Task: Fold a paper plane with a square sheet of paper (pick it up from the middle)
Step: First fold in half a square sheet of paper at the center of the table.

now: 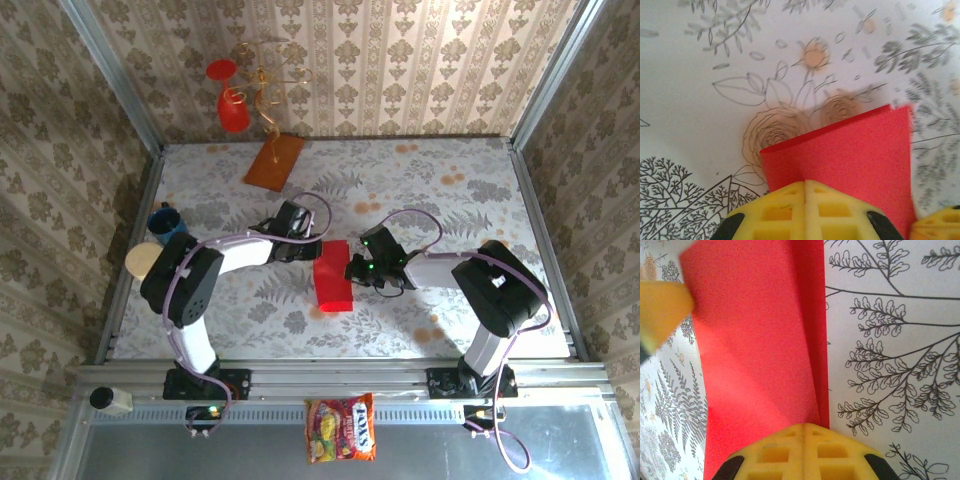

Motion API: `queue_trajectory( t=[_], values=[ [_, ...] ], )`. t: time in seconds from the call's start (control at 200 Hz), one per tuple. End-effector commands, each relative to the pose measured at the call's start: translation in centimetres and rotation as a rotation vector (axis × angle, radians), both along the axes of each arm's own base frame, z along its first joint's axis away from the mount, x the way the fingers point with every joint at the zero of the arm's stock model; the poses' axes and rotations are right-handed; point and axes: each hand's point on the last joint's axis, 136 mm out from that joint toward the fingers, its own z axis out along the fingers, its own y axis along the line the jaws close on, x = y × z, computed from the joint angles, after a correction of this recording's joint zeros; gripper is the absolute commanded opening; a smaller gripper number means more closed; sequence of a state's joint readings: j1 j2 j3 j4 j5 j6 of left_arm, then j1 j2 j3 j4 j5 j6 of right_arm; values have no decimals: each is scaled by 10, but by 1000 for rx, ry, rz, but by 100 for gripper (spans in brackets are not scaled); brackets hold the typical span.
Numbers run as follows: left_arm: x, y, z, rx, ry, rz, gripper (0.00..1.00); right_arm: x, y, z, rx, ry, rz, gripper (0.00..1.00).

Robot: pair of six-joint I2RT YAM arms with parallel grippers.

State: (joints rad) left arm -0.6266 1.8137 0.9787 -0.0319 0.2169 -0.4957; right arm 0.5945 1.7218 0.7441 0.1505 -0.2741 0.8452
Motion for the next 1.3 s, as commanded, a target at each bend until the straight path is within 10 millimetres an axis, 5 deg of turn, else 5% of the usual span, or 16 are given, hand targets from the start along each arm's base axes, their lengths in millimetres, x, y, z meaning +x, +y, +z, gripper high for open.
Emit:
queue_trajectory(
  t=[0.0,0.15,0.365,0.535,0.85,1.295],
  values=[
    [1,3,-13,12,14,-10,5,-27,-18,-36,-91,122,-10,0],
    [-2,7,-15,17,21,-6,5,-26,-17,-37,-92,124,-8,0],
    [-10,2,26,-44,-18,-26,7,-25,-17,-38,-98,127,-11,0],
    [-36,-6,45,-82,-18,-74,7,-26,-19,-39,-106,128,-15,0],
    [-91,-20,37,-94,33,-174,6,-29,-22,-45,-115,137,-20,0],
    [-123,-4,5,-37,90,-180,2,-31,-24,-47,-115,140,-25,0]
  ],
)
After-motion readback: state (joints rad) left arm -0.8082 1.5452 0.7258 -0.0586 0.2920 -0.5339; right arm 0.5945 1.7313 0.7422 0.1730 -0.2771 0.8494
